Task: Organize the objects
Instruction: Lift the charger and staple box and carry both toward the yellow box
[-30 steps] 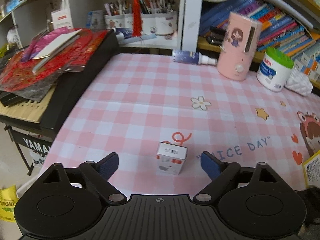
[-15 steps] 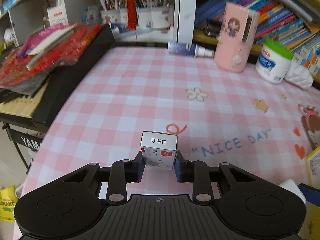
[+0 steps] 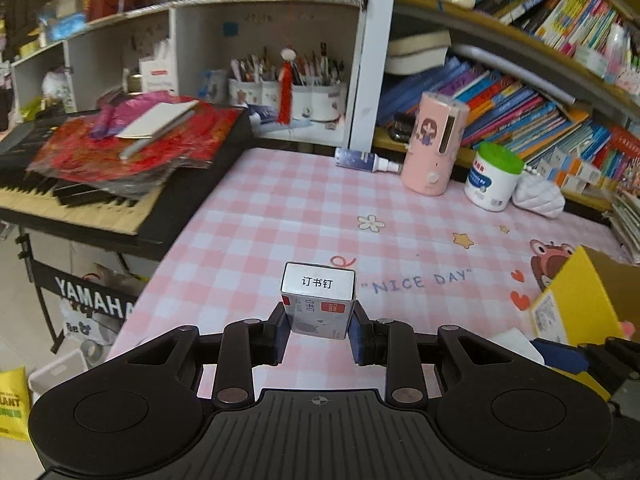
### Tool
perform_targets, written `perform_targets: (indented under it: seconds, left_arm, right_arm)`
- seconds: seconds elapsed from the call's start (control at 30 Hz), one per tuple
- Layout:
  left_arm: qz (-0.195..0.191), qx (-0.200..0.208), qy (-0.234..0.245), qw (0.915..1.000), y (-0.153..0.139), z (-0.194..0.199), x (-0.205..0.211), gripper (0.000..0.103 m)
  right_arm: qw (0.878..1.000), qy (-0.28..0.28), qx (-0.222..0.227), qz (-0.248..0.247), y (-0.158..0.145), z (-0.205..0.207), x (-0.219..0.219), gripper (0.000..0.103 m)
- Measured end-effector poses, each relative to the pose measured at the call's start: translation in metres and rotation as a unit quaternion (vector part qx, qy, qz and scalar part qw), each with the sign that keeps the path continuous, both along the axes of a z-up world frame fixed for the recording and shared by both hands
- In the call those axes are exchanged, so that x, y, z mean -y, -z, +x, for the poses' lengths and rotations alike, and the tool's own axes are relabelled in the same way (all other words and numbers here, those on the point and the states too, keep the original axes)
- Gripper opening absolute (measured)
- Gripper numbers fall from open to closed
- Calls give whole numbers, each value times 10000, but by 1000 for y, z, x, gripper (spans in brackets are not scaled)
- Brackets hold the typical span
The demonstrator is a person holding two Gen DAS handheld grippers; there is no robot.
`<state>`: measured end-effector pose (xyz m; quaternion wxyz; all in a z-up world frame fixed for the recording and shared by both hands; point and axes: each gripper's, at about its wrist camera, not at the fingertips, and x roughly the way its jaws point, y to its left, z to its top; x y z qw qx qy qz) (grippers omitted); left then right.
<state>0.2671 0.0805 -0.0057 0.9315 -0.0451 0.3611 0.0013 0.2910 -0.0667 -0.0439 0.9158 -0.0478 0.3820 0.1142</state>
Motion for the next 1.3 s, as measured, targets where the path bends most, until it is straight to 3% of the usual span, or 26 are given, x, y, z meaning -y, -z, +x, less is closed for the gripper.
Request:
perform_targets:
  seconds: [0.33,0.7,1.0,1.3]
  left_arm:
    - [-180,226,-121,9995,-15,-88,-18,28]
    - [-308,16,166,9994,-2,-184,-21,28]
    - [-264,-26,982,9948,-1,-234,8,28]
    - [-247,38,1612,9866,-5,-253,31,28]
  right_arm:
    - [9997,-142,158,105,-22,-64,-16,63]
    - [9998,173,42,96,-15,-169,-18,63]
    - [9963,836,99,197,-15,-260,4,63]
    - [9875,1542,179,264,-22,-301,33,63]
